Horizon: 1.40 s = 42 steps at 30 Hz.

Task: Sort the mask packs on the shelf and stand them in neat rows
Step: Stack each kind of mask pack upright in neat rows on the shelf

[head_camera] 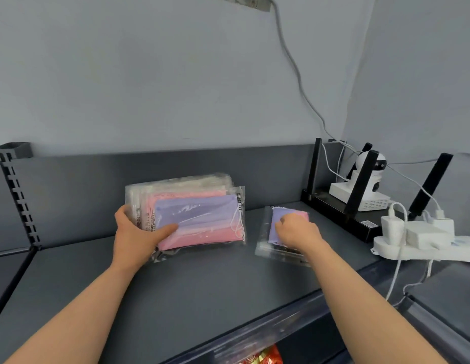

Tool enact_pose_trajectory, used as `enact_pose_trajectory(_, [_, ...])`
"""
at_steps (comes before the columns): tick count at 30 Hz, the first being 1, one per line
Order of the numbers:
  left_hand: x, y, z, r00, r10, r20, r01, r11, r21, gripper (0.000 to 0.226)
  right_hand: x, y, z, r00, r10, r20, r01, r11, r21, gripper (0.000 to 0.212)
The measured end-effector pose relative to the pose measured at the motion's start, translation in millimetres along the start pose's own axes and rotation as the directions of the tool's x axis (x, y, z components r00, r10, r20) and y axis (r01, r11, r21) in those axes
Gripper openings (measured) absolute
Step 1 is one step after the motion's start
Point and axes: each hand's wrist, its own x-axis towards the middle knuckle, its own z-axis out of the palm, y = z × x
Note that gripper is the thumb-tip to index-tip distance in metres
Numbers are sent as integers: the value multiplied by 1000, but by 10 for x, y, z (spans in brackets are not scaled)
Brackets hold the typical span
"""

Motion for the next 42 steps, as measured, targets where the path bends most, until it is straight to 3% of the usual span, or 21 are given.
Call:
enact_pose_trajectory(1, [-6,1,0,1000,0,-4,0,1000,7,114,22,21,-7,999,39,8,-39,998,47,30])
enact_pose_trajectory(3, [-19,-3,-2,1000,0,-16,0,1000,13,114,51,96,31,987,135,84,-145,982,118,64])
enact_pose_trajectory(5, [-30,-3,-8,1000,-5,-24,6,1000,13,114,11,109,84,966,132,221,-155,984,87,92])
enact_pose_trajectory(7, [-41,7,-7,999,-10,-32,10,1000,8,113,-41,63,140,964,80,254,-76,997,-26,88])
enact_pose_trajectory(11, [-68,34,-16,996,-8,-85,9,1000,6,109,-146,-126,0,990,-64,122,82,985,-149,57])
enact_pose_trajectory(14, [-102,44,-25,993,-6,-114,8,1000,14,107,-178,-139,-107,942,-140,305,176,980,-92,65])
enact_pose_trajectory(17, [-124,45,-30,991,3,-134,2,999,34,106,-186,-72,-169,880,-136,455,168,985,-31,84])
enact_pose_trajectory(22, [-125,37,-40,990,-3,-138,8,999,36,107,-229,-272,-16,921,-196,337,300,907,-294,76])
enact_pose_trajectory(26, [-113,25,-58,992,-23,-126,26,999,19,110,-155,-272,-65,875,-314,369,363,929,-71,53])
enact_pose_trajectory(29, [-88,-8,-75,993,-33,-116,33,999,1,112,-150,-260,-129,776,-333,535,400,916,-10,81])
enact_pose_trajectory(32, [-83,-5,-76,993,-33,-112,32,999,-12,110,-101,-243,-119,734,-327,595,388,921,28,82])
enact_pose_trajectory(39, [-90,-2,-88,994,-27,-105,22,999,-46,110,-272,-402,109,849,-335,409,362,932,12,81])
enact_pose_trajectory(42, [-118,14,-98,996,-28,-86,23,998,-58,109,-322,-447,145,858,-362,365,362,930,70,77])
